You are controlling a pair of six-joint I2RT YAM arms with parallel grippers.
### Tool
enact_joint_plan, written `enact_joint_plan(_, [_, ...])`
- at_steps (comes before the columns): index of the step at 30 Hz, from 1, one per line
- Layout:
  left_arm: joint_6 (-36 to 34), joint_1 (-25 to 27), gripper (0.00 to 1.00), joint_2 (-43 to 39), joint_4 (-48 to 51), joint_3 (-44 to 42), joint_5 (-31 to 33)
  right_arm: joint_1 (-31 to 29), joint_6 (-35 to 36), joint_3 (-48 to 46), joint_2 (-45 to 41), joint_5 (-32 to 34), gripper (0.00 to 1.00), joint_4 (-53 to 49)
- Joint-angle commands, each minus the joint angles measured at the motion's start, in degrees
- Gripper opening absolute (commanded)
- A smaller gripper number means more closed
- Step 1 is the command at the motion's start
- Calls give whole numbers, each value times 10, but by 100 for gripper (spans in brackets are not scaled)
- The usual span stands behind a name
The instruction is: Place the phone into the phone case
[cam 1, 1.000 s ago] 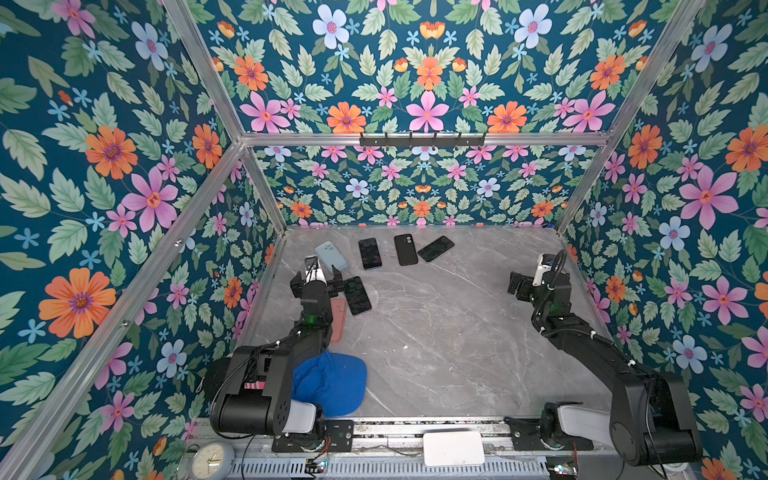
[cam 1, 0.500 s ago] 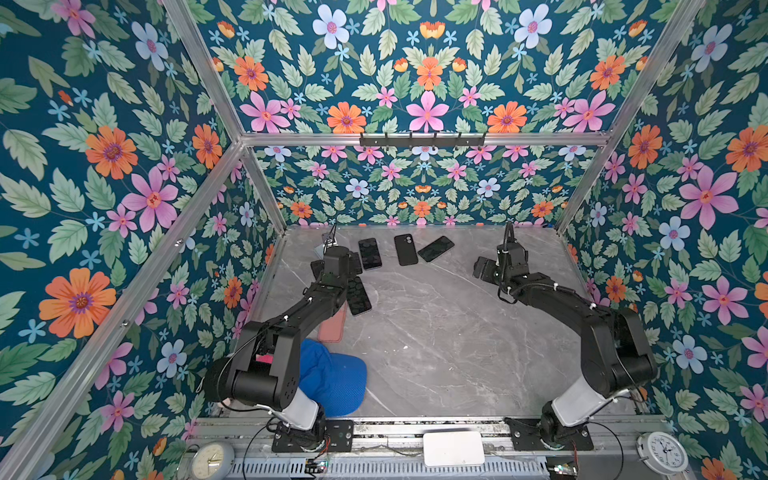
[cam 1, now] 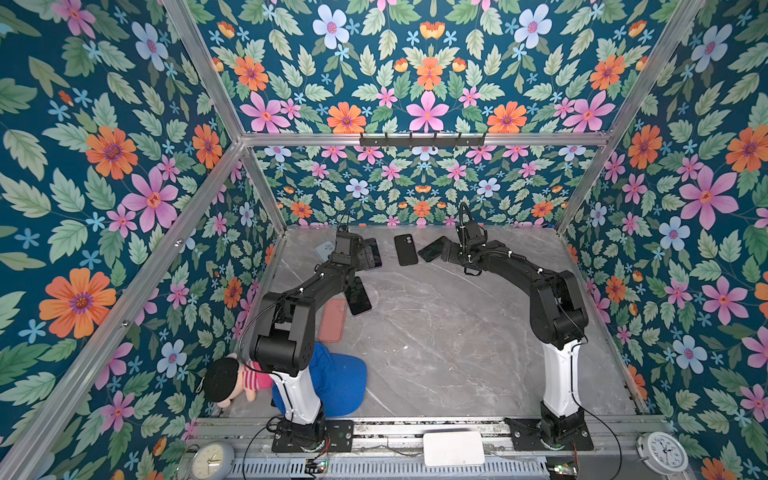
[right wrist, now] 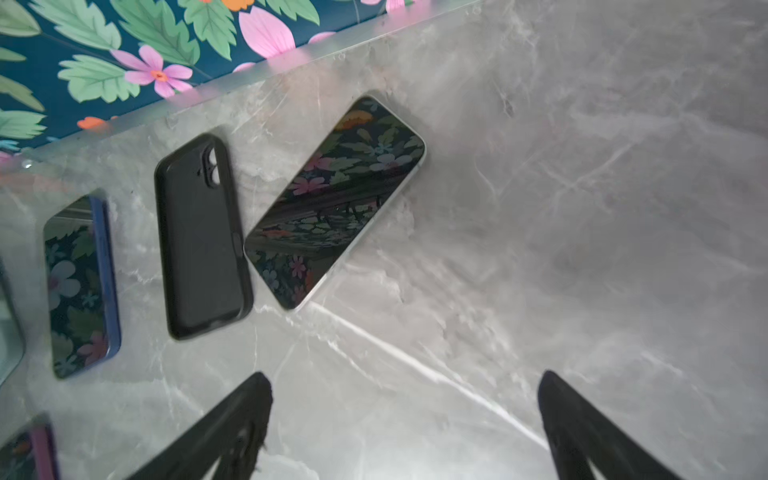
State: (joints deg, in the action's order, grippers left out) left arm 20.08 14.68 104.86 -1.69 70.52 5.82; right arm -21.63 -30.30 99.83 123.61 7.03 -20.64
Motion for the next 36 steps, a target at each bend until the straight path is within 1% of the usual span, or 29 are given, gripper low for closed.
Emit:
enact_joint_plan(1, [5, 0, 96, 16, 11, 20, -20, -6, -32, 80, 47, 46, 99, -92])
enact_joint_plan(3, [3, 0, 96, 29, 17, 34, -21, -12, -46, 170, 97, 82, 99, -157])
enact_joint_plan(6, [3, 0, 97, 42, 21, 43, -25, -23, -58, 318, 181, 109, 99, -254])
enact_joint_plan(9, [6, 0, 97, 51, 20, 46, -30, -28, -70, 456, 261, 93, 99, -321])
enact_joint_plan(11, [7, 0, 97, 57, 22, 49, -33, -28, -77, 499, 291, 75, 99, -331])
enact_joint_plan(13, [7, 1, 97, 59, 24, 51, -35, -28, -85, 501, 296, 64, 99, -315])
enact_joint_plan(17, [9, 0, 98, 62, 24, 51, -40, -28, -84, 458, 287, 41, 99, -254])
enact_joint_plan(20, [12, 0, 98, 63, 26, 51, -46, -30, -83, 465, 298, 32, 99, -242])
enact_joint_plan(23, [12, 0, 98, 62, 30, 48, -49, -33, -85, 487, 317, 35, 99, -243])
enact_joint_plan(27, [17, 1, 98, 56, 32, 42, -55, -40, -94, 504, 337, 68, 99, -237])
enact_joint_plan(36, [23, 3, 99, 39, 38, 23, -59, -49, -103, 536, 374, 75, 99, -234])
